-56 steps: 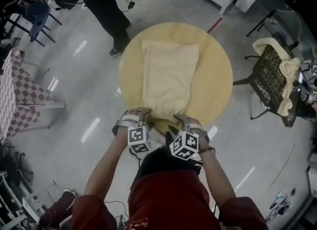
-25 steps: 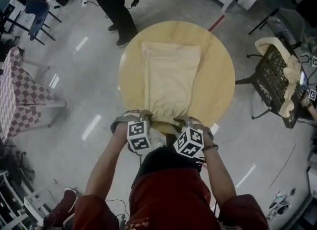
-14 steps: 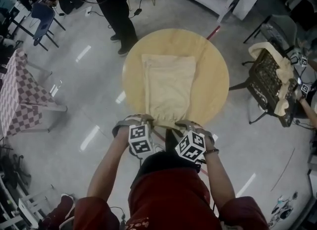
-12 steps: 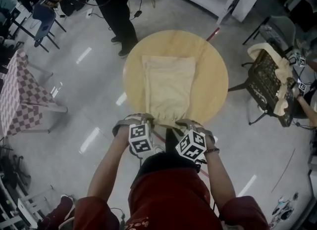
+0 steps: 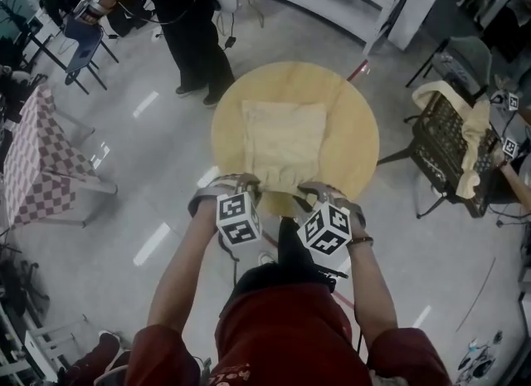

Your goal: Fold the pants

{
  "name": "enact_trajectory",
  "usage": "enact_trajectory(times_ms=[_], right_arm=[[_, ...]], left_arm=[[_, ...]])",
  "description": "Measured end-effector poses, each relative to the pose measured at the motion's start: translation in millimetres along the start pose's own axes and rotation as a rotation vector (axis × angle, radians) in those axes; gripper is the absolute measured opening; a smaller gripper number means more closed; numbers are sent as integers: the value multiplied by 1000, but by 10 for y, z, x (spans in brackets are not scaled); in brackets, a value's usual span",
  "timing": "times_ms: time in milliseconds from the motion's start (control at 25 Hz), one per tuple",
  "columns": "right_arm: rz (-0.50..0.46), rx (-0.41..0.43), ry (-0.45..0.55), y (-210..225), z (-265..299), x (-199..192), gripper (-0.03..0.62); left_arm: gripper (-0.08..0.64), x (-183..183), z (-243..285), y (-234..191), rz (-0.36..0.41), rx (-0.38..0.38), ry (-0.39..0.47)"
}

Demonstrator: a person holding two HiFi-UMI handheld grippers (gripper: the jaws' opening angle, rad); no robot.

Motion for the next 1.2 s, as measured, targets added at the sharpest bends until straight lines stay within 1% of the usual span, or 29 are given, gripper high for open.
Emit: enact_trajectory(times_ms=[240, 440, 680, 840, 1200], right_arm=[[-12, -20, 3, 355, 62, 119, 89], [-10, -20, -3, 657, 206, 190, 89], [7, 10, -29, 1006, 493, 189, 89], [26, 26, -44, 1230, 689, 144, 90], [62, 51, -60, 1682, 1068, 100, 91]], left_arm=[[98, 59, 28, -356, -12, 25, 5], [98, 46, 138, -663, -31, 27, 7], [98, -34, 407, -1016, -54, 3, -3], [98, -51, 599, -1243, -78, -27, -1], [98, -136, 960, -1665, -111, -71, -8]])
Point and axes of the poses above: the fingertips, and each gripper's own axes: z forward along the fingers, y to its right, x out of its top, the point moved 8 cm from there along -z, backward along the fingers, and after that the axes turned 4 degrees about y, right-handed, at the moved point
